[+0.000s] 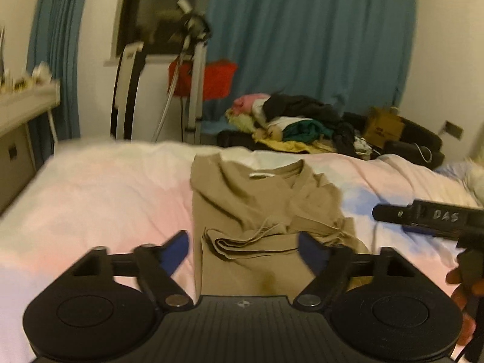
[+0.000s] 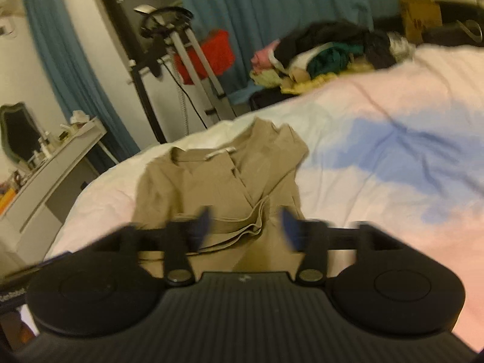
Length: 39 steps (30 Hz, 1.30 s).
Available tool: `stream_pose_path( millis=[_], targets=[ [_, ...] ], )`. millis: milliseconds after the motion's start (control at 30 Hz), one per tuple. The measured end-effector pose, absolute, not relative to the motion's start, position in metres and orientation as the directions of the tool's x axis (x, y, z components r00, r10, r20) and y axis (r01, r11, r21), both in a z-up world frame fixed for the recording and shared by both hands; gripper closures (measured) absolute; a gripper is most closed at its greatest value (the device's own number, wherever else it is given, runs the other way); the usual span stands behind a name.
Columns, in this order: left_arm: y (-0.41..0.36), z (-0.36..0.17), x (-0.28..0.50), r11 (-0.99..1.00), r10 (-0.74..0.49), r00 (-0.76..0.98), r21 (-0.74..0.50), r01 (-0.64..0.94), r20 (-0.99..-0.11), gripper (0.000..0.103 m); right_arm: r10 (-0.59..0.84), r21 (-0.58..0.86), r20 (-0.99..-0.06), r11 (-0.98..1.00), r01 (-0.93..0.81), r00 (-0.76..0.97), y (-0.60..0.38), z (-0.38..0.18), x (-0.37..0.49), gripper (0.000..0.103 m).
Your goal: Fold clothes
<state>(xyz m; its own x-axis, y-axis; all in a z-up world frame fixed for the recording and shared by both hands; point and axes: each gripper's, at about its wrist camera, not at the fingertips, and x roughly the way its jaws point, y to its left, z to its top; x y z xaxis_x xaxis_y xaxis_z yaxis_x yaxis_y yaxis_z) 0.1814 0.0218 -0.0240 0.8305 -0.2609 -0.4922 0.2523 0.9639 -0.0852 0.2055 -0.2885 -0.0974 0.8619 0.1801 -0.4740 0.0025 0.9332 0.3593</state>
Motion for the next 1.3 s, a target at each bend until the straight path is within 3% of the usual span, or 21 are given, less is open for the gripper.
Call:
stream_pose_path(
  millis=[33,167,300,467,633,833,1033,1200,1267,1300],
  targets=[
    [0.021,-0.020,0.174,0.963,-0.264,0.835,-0.080,0.258,-0.483,0.017,0.182,0.344,-0.462,0.939,-0.013,0.868,-0.287,-0.091,0.196,0.020],
    [0.024,-0.010,0.141,0.964,-0.261,0.855,-0.079,0.253,-0.448,0.002,0.188,0.284,-0.427,0.956,-0.066,0.885,-0.280,-0.069,0.161,0.021],
    [0.029,-0.015,0.110,0.967,-0.249,0.860,-0.062,0.248,-0.446,0.000,0.186,0.282,-0.384,0.956,-0.077,0.904,-0.275,-0.059,0.127,0.021],
    [0.034,-0.021,0.096,0.954,-0.299,0.834,-0.126,0.272,-0.463,0.000,0.204,0.309,-0.377,0.947,-0.085,0.903,-0.269,-0.065,0.098,0.021],
    [0.045,-0.042,0.112,0.877,-0.467,0.673,-0.395,0.272,-0.574,0.002,0.189,0.280,-0.387,0.957,-0.080,0.903,-0.262,-0.067,0.096,0.021],
    [0.053,-0.088,0.139,0.799,-0.567,0.472,-0.591,0.113,-0.675,0.010,0.165,0.265,-0.437,0.963,-0.048,0.884,-0.258,-0.078,0.105,0.021],
    [0.081,-0.137,0.163,0.652,-0.621,0.456,-0.743,-0.151,-0.637,0.025,0.158,0.259,-0.474,0.965,-0.034,0.866,-0.256,-0.084,0.111,0.021],
    [0.095,-0.146,0.169,0.618,-0.561,0.544,-0.753,-0.226,-0.624,0.068,0.158,0.261,-0.491,0.965,-0.028,0.857,-0.255,-0.088,0.113,0.021],
    [0.099,-0.148,0.167,0.606,-0.553,0.560,-0.760,-0.238,-0.616,0.083,0.156,0.257,-0.495,0.966,-0.028,0.855,-0.254,-0.089,0.113,0.021],
    [0.100,-0.147,0.165,0.597,-0.555,0.570,-0.767,-0.235,-0.606,0.086,0.156,0.256,-0.497,0.966,-0.028,0.854,-0.253,-0.090,0.113,0.021]
  ],
)
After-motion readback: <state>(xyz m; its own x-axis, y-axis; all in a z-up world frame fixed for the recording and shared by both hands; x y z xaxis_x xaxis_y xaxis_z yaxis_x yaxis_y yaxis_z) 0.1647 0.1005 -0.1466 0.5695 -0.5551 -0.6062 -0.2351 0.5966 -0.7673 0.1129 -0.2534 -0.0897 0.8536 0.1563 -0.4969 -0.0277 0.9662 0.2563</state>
